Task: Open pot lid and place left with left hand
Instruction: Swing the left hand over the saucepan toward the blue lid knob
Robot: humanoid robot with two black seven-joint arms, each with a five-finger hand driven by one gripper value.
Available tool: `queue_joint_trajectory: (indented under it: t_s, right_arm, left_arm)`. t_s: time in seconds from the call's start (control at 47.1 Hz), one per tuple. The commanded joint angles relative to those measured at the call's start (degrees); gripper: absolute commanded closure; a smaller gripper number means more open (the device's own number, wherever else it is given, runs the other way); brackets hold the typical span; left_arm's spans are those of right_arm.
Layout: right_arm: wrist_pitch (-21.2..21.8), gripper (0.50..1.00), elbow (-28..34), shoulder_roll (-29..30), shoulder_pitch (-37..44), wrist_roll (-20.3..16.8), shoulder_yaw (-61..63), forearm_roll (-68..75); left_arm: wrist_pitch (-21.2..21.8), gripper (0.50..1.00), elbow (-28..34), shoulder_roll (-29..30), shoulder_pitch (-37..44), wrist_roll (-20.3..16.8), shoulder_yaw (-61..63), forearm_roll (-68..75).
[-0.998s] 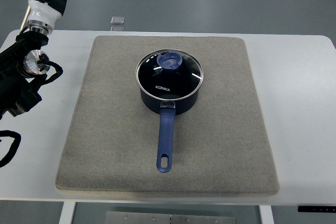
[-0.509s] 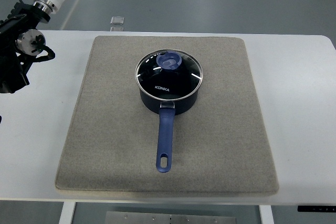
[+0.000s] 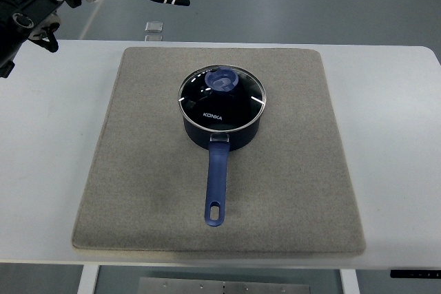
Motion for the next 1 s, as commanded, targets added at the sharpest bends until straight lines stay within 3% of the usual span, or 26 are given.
queue_joint_trajectory:
  t_s: [0.0,0.552,0.743,0.976]
  right_arm:
    - [0.00,0.585,0.01,0.00,0.01,0.00,0.00,-0.03]
    - [0.00,0.585,0.01,0.00,0.01,0.00,0.00,0.06]
    - [0.00,0.585,0.01,0.00,0.01,0.00,0.00,0.06]
    - [0.00,0.585,0.01,0.00,0.01,0.00,0.00,-0.03]
  left_arm:
    - [-0.32,0.510,-0.52,-0.02,-1.98,-0.01,0.16,7.21]
    - [0.12,0.512,-15.37,0.94,-8.57,-0.01,1.22,33.59]
    - [2.49,0.512,-18.80,1.65,-9.01,-0.01,0.95,45.72]
    - [4.34,0.510,-23.11,1.74,-11.30,-0.01,0.60,48.54]
